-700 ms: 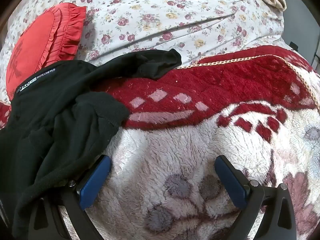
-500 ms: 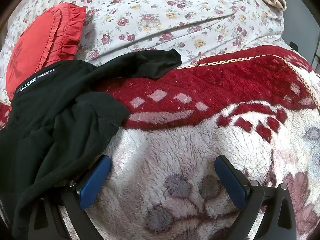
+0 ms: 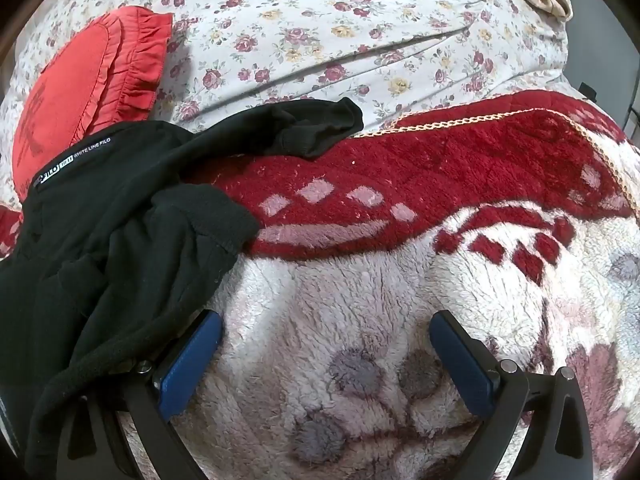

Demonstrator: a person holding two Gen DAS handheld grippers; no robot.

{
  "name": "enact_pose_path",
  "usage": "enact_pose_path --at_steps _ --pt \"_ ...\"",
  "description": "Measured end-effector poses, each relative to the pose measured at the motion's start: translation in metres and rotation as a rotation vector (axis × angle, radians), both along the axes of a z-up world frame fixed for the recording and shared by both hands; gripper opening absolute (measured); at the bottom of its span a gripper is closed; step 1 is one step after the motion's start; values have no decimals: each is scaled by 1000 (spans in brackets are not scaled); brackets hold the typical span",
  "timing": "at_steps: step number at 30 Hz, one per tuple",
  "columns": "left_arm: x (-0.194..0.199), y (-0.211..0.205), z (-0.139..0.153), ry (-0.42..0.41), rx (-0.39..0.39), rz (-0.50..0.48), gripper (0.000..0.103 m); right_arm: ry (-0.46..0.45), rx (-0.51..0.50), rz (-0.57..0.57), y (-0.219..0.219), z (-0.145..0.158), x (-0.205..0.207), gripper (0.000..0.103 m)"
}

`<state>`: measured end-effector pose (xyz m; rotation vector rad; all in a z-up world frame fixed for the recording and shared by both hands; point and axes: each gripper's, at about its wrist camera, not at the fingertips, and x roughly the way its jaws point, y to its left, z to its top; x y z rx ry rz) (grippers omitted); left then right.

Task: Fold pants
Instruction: 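Move both tools toward the black pants lying on the blanket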

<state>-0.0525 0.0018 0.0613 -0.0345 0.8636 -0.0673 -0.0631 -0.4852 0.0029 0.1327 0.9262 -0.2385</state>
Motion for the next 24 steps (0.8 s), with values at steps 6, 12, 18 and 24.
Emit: enact_pose_path --at_steps 6,12,18,24 --pt "-5 -19 7 -1 -8 -25 83 30 13 50 2 5 0 103" --pt "-9 -36 14 -12 -15 -50 83 73 88 55 10 20 -33 103" --pt "-15 -55 20 -29 -5 -77 83 -49 124 50 42 57 -66 103" --pt "-25 -69 26 -43 -8 -107 83 -128 75 110 82 85 -74 103"
